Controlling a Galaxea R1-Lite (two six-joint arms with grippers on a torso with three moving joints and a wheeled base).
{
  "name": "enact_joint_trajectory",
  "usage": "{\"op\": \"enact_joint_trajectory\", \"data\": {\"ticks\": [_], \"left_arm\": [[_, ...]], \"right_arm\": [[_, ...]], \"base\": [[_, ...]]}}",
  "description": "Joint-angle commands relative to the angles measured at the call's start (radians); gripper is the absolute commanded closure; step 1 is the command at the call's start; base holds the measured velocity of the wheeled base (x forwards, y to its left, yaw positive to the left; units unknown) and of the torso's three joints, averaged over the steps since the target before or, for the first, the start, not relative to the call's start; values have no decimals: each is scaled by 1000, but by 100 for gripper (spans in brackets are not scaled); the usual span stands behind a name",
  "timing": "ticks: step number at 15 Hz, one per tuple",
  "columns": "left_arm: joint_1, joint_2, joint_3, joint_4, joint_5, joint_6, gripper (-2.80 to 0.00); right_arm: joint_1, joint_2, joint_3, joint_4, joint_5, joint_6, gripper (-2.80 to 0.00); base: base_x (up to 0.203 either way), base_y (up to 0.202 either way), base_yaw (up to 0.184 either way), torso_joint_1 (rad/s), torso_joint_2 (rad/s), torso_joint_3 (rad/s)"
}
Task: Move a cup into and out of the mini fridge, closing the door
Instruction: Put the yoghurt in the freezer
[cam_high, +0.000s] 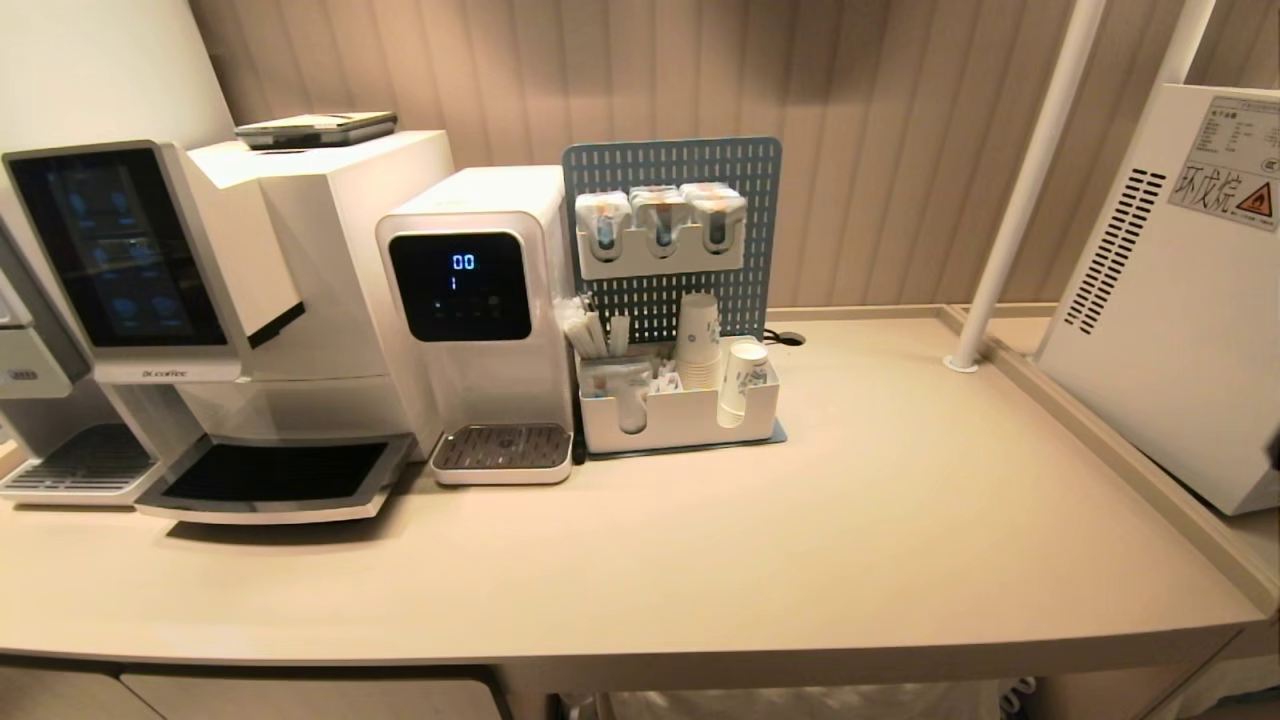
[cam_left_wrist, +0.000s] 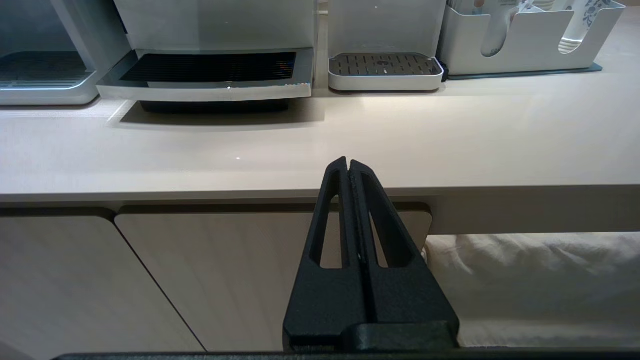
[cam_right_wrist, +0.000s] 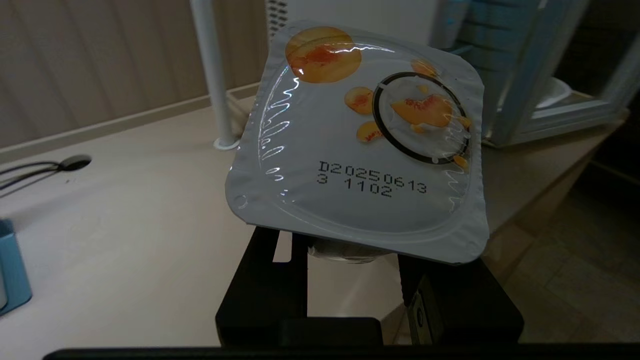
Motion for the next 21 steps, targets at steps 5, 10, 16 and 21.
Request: {"op": "enact_joint_trajectory", "data": {"ticks": [5,10,16,21], "left_arm": [[0,1,0,0,1,-1,0],[0,1,0,0,1,-1,0],[0,1,0,0,1,-1,0],[0,1,0,0,-1,0,0]], "right_arm": [[-196,-947,142,420,37,-25,0],[-279,-1117,272,709,605,151,0],[-289,-1112,174,1044,904,321,0],[-289,-1113,380,772,924,155,0]], "base": [[0,0,0,0,0,0],[0,0,0,0,0,0],[0,0,0,0,0,0],[0,0,0,0,0,0]]}}
